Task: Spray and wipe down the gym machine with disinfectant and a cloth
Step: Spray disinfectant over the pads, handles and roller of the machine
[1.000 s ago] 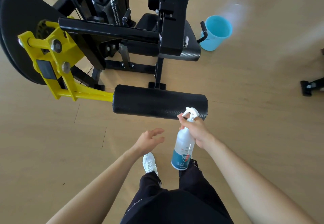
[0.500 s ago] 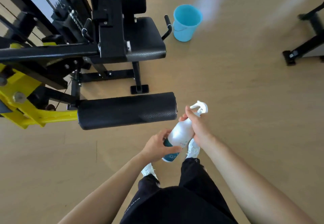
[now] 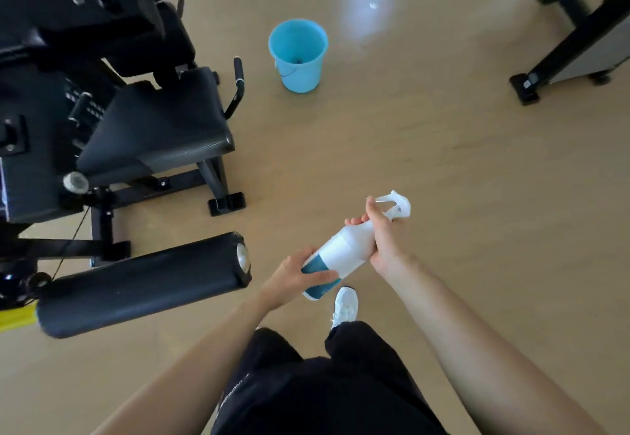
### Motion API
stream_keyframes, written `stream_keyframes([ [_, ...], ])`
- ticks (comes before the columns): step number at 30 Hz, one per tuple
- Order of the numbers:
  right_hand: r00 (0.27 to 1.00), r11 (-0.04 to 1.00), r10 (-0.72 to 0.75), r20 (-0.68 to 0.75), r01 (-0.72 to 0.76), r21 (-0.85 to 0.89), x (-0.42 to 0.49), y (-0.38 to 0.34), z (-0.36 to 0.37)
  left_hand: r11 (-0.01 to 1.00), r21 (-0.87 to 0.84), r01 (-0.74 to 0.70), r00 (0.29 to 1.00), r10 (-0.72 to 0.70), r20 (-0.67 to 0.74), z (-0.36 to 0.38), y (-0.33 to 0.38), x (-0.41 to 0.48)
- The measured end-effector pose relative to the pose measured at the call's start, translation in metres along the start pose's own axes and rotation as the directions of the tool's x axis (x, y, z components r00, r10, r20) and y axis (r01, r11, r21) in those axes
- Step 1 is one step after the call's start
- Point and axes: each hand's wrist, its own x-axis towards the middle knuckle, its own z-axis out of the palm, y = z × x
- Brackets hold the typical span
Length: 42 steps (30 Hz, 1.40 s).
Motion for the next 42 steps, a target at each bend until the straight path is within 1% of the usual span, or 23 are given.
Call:
stream_keyframes([
  [4, 0.999, 0.998, 0.008, 0.034, -0.01, 0.066, 0.023, -0.056, -0.007, 0.966, -0.256, 0.047, 0.997, -0.031, 0.069, -0.008, 0.035, 0.033],
  [6, 0.999, 0.996, 0.035, 0.016, -0.036, 0.08, 0.038, -0.078, -0.002, 0.961, -0.273, 0.036, 0.998, -0.023, 0.053, -0.014, 0.05, 0.051],
  [8, 0.998, 0.997, 0.044, -0.035, -0.041, 0.064, 0.057, -0.098, 0.009, 0.968, -0.25, 0.018, 1.0, -0.02, -0.005, -0.022, 0.066, 0.071],
  [12, 0.988, 0.998, 0.065, -0.142, -0.068, -0.017, 0.105, -0.138, 0.046, 0.99, -0.139, -0.018, 0.985, -0.006, -0.171, -0.047, 0.09, 0.121],
  [17, 0.971, 0.99, 0.095, -0.22, -0.114, -0.08, 0.178, -0.19, 0.105, 0.997, -0.066, -0.041, 0.959, 0.021, -0.282, -0.104, 0.121, 0.193],
  [19, 0.964, 0.986, 0.12, -0.239, -0.144, -0.084, 0.204, -0.213, 0.13, 0.996, -0.016, -0.085, 0.939, 0.075, -0.335, -0.126, 0.136, 0.217],
  [21, 0.958, 0.983, 0.129, -0.255, -0.157, -0.094, 0.227, -0.236, 0.155, 0.987, 0.072, -0.142, 0.903, 0.159, -0.399, -0.148, 0.155, 0.239],
  [24, 0.957, 0.985, 0.136, -0.256, -0.159, -0.071, 0.257, -0.27, 0.185, 0.971, 0.177, -0.158, 0.862, 0.223, -0.455, -0.178, 0.183, 0.268],
  [27, 0.96, 0.978, 0.175, -0.22, -0.195, -0.073, 0.282, -0.306, 0.211, 0.951, 0.252, -0.182, 0.846, 0.282, -0.452, -0.203, 0.209, 0.296],
  [30, 0.963, 0.971, 0.224, -0.149, -0.234, -0.052, 0.308, -0.338, 0.231, 0.961, 0.208, -0.184, 0.845, 0.262, -0.467, -0.228, 0.231, 0.328],
  [33, 0.972, 0.971, 0.235, -0.031, -0.236, -0.032, 0.342, -0.365, 0.248, 0.979, 0.133, -0.154, 0.87, 0.199, -0.451, -0.261, 0.254, 0.363],
  [38, 0.959, 0.968, 0.244, 0.142, -0.231, -0.099, 0.406, -0.422, 0.286, 0.996, -0.076, -0.039, 0.934, 0.009, -0.358, -0.307, 0.292, 0.422],
  [40, 0.948, 0.96, 0.258, 0.186, -0.229, -0.163, 0.43, -0.443, 0.301, 0.997, -0.081, 0.019, 0.934, -0.046, -0.354, -0.321, 0.302, 0.444],
  [42, 0.937, 0.942, 0.284, 0.202, -0.233, -0.24, 0.454, -0.459, 0.32, 0.996, -0.066, 0.053, 0.92, -0.074, -0.386, -0.335, 0.312, 0.462],
])
